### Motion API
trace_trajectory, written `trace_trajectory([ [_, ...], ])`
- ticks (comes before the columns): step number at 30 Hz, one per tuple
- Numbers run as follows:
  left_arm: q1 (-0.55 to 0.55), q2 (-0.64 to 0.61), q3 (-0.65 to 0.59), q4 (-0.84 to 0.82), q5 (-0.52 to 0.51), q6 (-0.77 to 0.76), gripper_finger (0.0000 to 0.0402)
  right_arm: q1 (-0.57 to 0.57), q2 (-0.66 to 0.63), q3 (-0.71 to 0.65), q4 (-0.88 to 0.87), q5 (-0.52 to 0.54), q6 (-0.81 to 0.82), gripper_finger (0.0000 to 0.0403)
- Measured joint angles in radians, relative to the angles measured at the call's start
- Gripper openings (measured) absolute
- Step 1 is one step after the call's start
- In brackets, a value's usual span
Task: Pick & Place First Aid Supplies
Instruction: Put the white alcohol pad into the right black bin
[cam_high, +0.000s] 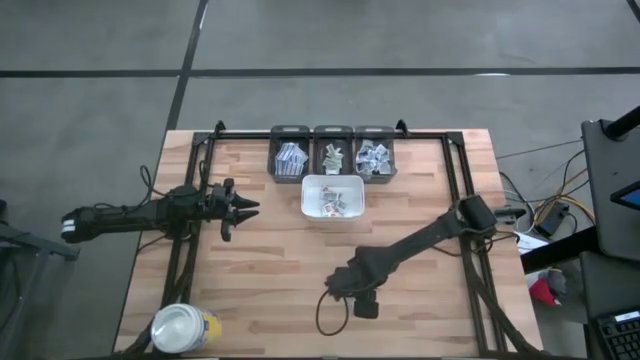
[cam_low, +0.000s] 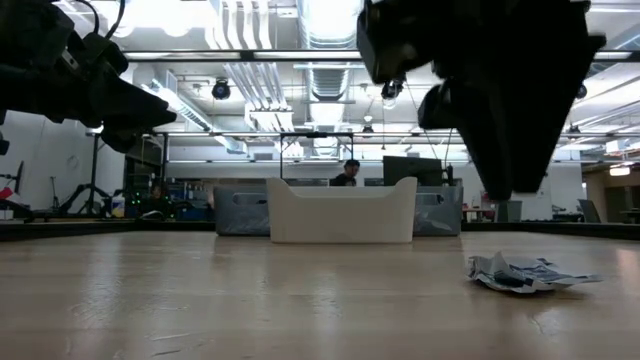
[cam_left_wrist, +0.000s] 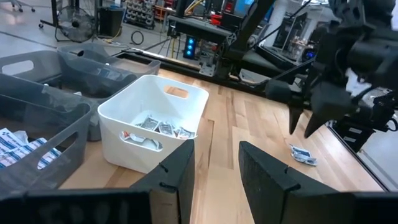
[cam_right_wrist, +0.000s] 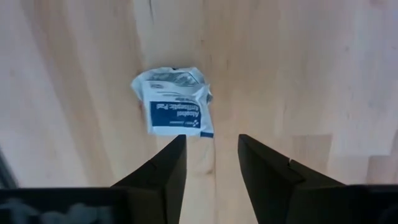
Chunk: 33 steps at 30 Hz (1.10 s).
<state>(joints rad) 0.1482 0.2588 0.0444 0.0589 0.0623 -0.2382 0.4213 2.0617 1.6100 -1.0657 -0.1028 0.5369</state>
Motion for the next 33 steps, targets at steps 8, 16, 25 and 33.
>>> trace_trajectory([
  [8,0.000,0.000,0.000,0.000,0.001,0.000,0.0120,0.000,0.048,-0.003,0.004,0.001,-0.054,0.0126],
  [16,0.000,0.000,0.000,0.000,0.001,0.002,0.0120,0.000,0.049,-0.034,0.032,0.028,-0.064,0.0131],
  [25,0.000,0.000,0.000,0.000,0.001,0.011,0.0119,0.004,0.049,-0.091,0.059,0.019,-0.060,0.0129],
  [33,0.000,0.000,0.000,0.000,0.000,0.030,0.0120,0.005,0.047,-0.115,0.086,0.016,-0.032,0.0113],
])
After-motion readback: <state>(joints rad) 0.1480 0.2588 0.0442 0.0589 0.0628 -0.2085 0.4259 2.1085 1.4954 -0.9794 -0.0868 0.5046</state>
